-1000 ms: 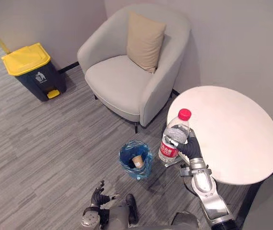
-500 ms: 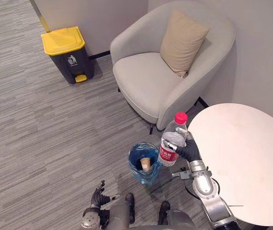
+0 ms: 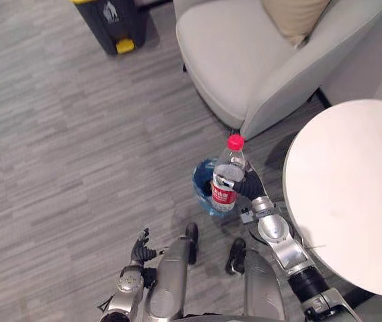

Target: Gather rubbish on tea table into small bin, then transfer packed bag to large trash can.

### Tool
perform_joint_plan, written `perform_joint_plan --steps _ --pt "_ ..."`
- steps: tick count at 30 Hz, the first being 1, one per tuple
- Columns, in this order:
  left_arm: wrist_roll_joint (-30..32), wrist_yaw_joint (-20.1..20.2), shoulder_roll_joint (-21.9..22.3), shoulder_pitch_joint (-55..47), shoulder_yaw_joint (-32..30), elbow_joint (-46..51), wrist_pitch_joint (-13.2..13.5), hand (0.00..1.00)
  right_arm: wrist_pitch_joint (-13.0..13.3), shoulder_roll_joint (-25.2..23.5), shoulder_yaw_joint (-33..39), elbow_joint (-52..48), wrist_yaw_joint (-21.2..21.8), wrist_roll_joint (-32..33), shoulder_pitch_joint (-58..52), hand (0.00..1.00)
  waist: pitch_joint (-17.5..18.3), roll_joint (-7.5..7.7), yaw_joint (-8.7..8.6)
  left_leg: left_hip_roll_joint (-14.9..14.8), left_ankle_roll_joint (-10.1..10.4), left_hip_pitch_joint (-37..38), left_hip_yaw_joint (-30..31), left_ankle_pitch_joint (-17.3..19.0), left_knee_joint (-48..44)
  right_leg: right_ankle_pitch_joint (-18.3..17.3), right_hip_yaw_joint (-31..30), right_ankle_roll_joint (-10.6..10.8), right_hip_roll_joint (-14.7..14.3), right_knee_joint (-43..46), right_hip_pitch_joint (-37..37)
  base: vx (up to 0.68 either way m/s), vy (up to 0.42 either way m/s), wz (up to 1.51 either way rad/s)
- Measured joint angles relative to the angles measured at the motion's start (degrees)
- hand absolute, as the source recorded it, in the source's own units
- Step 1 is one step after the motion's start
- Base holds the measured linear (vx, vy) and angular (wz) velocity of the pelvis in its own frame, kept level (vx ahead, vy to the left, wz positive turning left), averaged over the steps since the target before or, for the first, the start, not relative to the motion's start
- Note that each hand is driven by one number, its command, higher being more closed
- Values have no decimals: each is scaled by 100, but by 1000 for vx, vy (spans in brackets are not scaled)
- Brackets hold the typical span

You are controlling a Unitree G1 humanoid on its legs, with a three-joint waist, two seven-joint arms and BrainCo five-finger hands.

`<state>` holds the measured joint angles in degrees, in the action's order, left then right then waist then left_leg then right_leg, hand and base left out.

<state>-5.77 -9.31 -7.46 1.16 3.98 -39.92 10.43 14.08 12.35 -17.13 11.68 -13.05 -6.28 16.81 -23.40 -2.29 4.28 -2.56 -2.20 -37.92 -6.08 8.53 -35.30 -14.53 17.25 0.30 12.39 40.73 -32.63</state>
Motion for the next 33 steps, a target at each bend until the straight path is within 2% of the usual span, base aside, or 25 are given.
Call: perform_joint_plan --steps 4,5,7,10,14,23,28,32,33 --pt "-90 -109 73 363 -160 266 16 0 -92 27 -95 18 -207 -116 581 100 -174 2 15 -307 -43 -1017 -226 73 -690 -167 3 -91 73 696 -993 -134 -104 1" --pt "-102 -161 99 611 -236 317 16 0 -95 49 -88 26 -301 -122 885 100 -255 2 42 -361 -53 -1499 -180 108 -997 -228 -3 -138 85 998 -1445 -151 -66 -4" --pt "-147 -227 141 844 -255 464 23 0 -112 123 -53 31 -423 -176 1169 100 -288 5 123 -402 -59 -2032 -151 125 -1273 -300 -10 -188 119 1301 -1968 -115 -44 -1" --pt "-230 -339 163 1159 -481 874 149 0 -199 271 57 84 -603 -340 1710 100 -611 8 158 -435 -54 -2696 -65 135 -1693 -425 -9 -264 183 1801 -2612 -101 -57 7" --pt "-384 -433 174 1387 -662 1198 285 0 -264 385 281 282 -918 -343 2071 100 -618 10 279 -473 -50 -3557 -11 131 -2087 -514 -31 -349 257 2289 -3493 -73 -50 0" --pt "-580 -499 121 1394 -911 1683 459 0 -415 518 398 902 -1207 -335 2669 100 -617 11 302 -522 32 -4357 95 85 -2357 -628 -8 -377 273 2666 -4292 -68 -27 0" --pt "-580 -581 51 1359 -905 1224 314 0 -458 621 406 1235 -1218 -328 3059 100 -617 11 355 -524 71 -4585 155 24 -2380 -632 42 -403 282 2745 -4515 -39 3 4" --pt "-581 -581 91 1338 -860 1209 279 0 -458 695 417 1300 -1298 -313 3182 100 -616 12 431 -521 98 -4602 178 4 -2379 -652 61 -416 292 2786 -4537 -29 10 4" --pt "-583 -582 88 1337 -860 1208 279 0 -458 694 417 1381 -1309 -287 3259 0 -616 12 423 -520 134 -4609 194 8 -2376 -656 75 -419 292 2790 -4537 -38 14 2"
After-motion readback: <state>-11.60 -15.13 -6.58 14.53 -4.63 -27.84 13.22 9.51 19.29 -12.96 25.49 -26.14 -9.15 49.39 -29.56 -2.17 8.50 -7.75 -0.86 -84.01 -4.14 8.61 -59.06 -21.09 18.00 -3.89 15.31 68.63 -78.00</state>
